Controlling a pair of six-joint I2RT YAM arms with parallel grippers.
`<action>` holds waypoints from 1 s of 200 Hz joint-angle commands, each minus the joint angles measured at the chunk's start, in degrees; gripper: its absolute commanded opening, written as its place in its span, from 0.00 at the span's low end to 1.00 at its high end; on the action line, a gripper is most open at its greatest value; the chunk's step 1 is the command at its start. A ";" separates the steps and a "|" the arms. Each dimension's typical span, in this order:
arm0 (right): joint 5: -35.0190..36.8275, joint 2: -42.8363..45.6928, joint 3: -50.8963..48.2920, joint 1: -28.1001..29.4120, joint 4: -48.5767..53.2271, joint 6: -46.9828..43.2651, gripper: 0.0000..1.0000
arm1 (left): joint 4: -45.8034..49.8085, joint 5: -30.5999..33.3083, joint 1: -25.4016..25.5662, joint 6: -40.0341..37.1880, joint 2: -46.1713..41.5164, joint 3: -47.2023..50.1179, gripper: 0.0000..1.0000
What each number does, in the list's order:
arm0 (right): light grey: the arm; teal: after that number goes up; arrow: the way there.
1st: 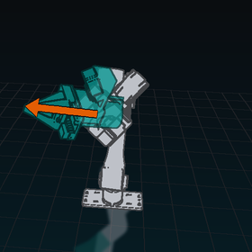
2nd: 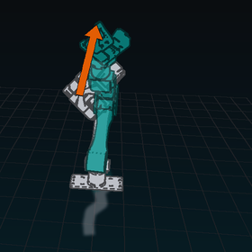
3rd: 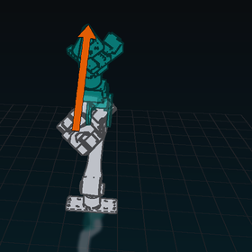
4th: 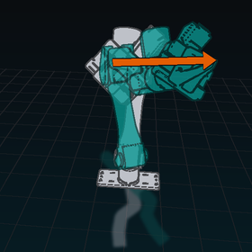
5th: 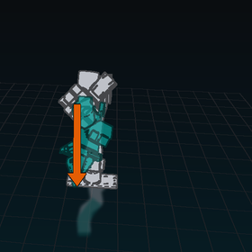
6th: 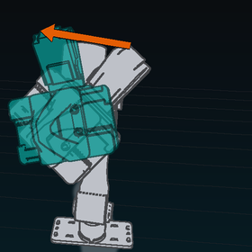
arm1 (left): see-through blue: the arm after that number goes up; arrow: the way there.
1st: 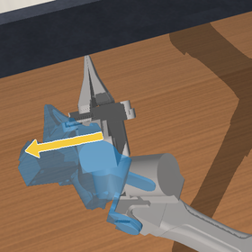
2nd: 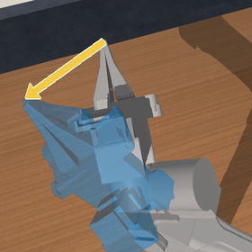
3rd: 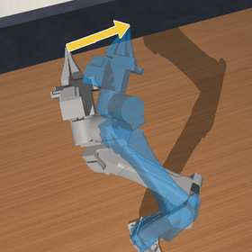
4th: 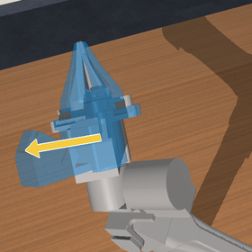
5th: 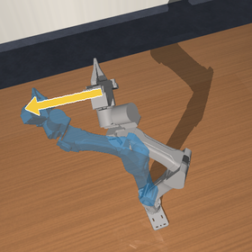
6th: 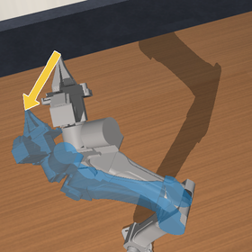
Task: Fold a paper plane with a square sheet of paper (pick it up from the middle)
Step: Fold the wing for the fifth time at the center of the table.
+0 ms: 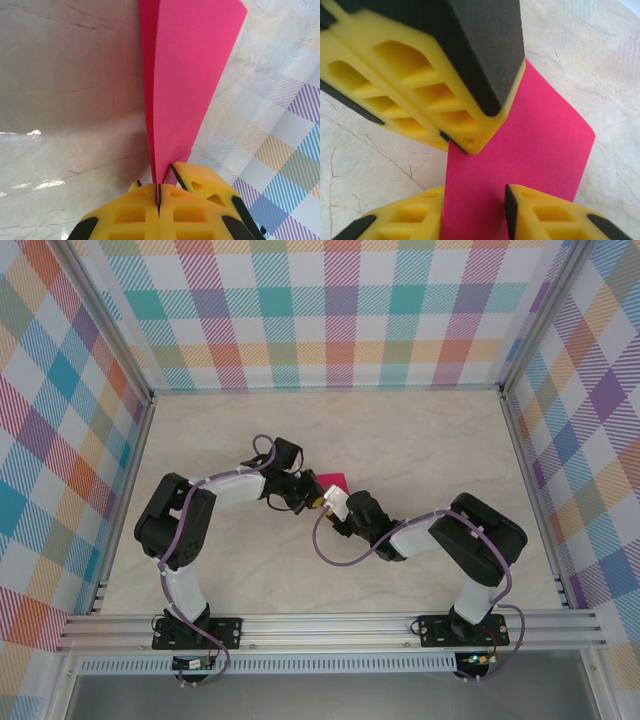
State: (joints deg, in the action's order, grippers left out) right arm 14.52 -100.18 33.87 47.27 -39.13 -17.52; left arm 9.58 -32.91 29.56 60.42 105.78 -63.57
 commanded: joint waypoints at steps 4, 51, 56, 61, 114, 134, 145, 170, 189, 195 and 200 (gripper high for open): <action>-0.15 -0.89 1.72 0.28 -1.92 -1.16 0.26 | 1.84 0.19 0.67 -0.39 -1.88 -1.62 0.02; -1.94 -0.03 1.80 0.28 0.03 0.35 0.12 | 7.86 2.53 -0.74 -3.82 -3.35 -4.38 0.18; -2.47 0.17 1.96 0.28 0.81 0.74 0.10 | 8.43 2.75 -1.26 -4.39 -3.78 -4.72 0.22; -3.13 0.44 2.27 0.24 1.97 1.17 0.08 | 9.14 3.09 -1.93 -5.09 -4.19 -5.13 0.27; -13.72 2.90 2.87 -2.53 9.13 10.66 0.06 | 11.03 6.39 -8.43 -7.91 -8.83 -4.13 0.46; -18.07 3.46 3.11 -4.04 10.32 16.15 0.05 | 7.46 7.23 -8.91 -7.32 -10.94 -0.79 0.47; -20.36 3.60 3.42 -4.85 10.94 18.67 0.05 | 3.43 7.28 -8.91 -6.71 -12.21 1.66 0.47; -25.50 3.68 3.41 -7.28 10.19 25.52 0.05 | -4.15 6.90 -8.83 -5.11 -15.07 8.05 0.47; -29.30 3.27 3.56 -9.03 9.04 30.64 0.05 | -10.72 6.13 -8.27 -3.12 -16.43 13.17 0.45; -30.30 2.95 3.72 -9.54 8.78 32.30 0.05 | -12.47 5.79 -7.88 -2.59 -16.57 14.44 0.44; -31.15 2.82 3.75 -10.01 8.41 33.67 0.05 | -13.75 5.62 -7.48 -2.24 -16.59 15.43 0.43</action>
State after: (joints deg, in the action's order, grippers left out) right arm -8.95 -97.86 36.18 38.89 -29.74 6.50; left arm 5.76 -26.35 20.60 55.96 91.33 -52.51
